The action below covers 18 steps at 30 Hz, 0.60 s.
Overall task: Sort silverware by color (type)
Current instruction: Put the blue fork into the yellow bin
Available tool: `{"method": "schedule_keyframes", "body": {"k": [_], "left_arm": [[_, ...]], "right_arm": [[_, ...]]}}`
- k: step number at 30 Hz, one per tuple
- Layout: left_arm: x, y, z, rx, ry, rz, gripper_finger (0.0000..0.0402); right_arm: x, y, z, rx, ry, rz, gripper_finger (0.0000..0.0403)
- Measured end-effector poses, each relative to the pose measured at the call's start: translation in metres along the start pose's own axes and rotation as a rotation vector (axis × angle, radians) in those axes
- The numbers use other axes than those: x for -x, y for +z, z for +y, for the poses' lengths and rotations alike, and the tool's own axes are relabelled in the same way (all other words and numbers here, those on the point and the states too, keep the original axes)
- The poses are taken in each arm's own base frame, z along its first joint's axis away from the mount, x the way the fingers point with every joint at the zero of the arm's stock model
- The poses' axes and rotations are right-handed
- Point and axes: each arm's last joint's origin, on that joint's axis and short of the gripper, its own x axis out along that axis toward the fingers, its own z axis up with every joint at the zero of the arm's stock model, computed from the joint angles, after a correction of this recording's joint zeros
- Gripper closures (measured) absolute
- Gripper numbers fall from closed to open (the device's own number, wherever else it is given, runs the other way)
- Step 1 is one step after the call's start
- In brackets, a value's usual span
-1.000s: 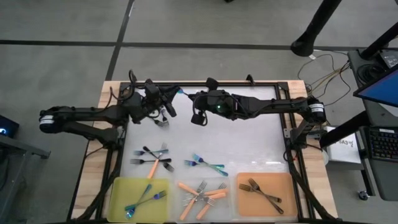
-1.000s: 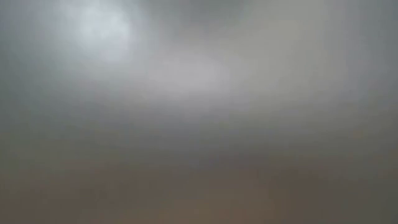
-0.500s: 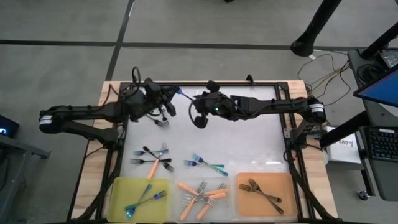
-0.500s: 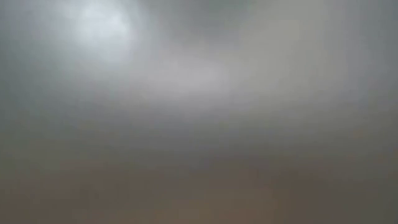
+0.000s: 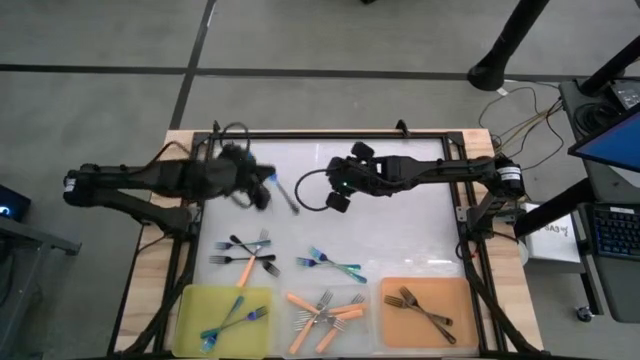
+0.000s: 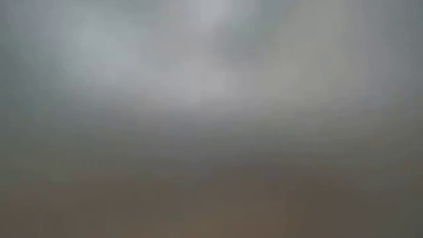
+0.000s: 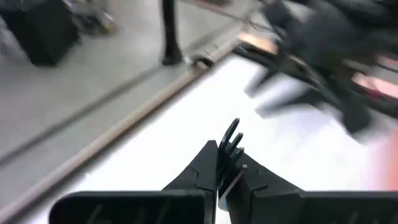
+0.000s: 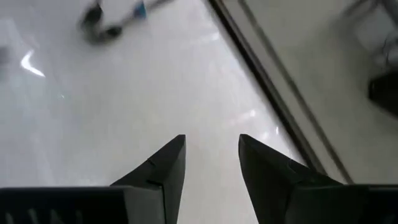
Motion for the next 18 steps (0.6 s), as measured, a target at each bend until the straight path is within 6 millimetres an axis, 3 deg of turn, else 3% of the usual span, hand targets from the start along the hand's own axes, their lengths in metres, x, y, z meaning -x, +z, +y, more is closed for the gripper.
{"method": "schedule_keyframes", "body": {"k": [3, 7, 14, 18], "left_arm": [[0.028, -0.005, -0.018, 0.046, -0.089, 0.026, 0.0401], [0.072, -0.022, -0.049, 0.100, -0.168, -0.064, 0.0401], [0.148, -0.099, -0.085, 0.279, -0.298, -0.301, 0.0401], [0.171, -0.143, -0.097, 0.354, -0.415, -0.328, 0.0401]], "right_arm": [[0.000, -0.008, -0.001, -0.014, -0.012, 0.076, 0.0271], [-0.001, -0.014, 0.000, -0.005, -0.017, 0.113, 0.0277], [-0.002, -0.014, 0.000, 0.019, -0.017, 0.111, 0.0280], [-0.002, -0.012, 0.000, 0.036, -0.013, 0.093, 0.0280]]}}
